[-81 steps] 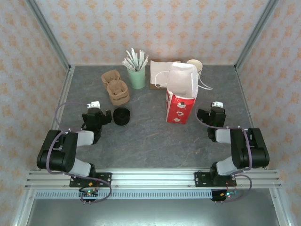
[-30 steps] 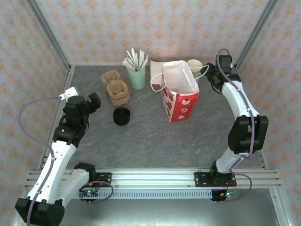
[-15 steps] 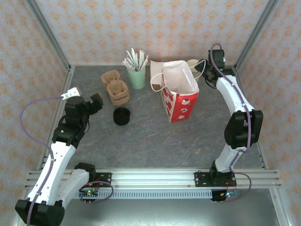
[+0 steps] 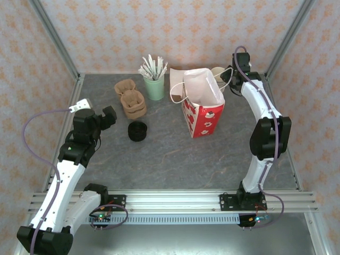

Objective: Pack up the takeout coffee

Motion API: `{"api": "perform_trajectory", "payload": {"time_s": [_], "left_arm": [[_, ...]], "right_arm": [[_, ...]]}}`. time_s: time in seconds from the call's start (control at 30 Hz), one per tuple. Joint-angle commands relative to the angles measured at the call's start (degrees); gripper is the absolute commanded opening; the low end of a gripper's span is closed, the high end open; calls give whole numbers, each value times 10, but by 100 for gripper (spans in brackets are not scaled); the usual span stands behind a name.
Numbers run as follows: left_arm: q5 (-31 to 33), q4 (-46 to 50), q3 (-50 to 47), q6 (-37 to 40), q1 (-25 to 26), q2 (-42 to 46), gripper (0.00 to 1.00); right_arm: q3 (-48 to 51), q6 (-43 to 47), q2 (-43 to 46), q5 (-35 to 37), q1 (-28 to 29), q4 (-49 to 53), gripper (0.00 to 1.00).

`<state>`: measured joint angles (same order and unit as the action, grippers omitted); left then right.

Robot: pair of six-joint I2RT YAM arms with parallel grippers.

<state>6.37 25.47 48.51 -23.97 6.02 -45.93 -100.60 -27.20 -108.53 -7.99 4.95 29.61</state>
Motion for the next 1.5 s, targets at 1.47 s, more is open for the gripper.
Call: {"api": "perform_trajectory", "payload": {"time_s": [1.47], "left_arm": [[-48,75,87,5,3,34,100]], "right_arm": [[53,13,311,111,8,113,0]]}}
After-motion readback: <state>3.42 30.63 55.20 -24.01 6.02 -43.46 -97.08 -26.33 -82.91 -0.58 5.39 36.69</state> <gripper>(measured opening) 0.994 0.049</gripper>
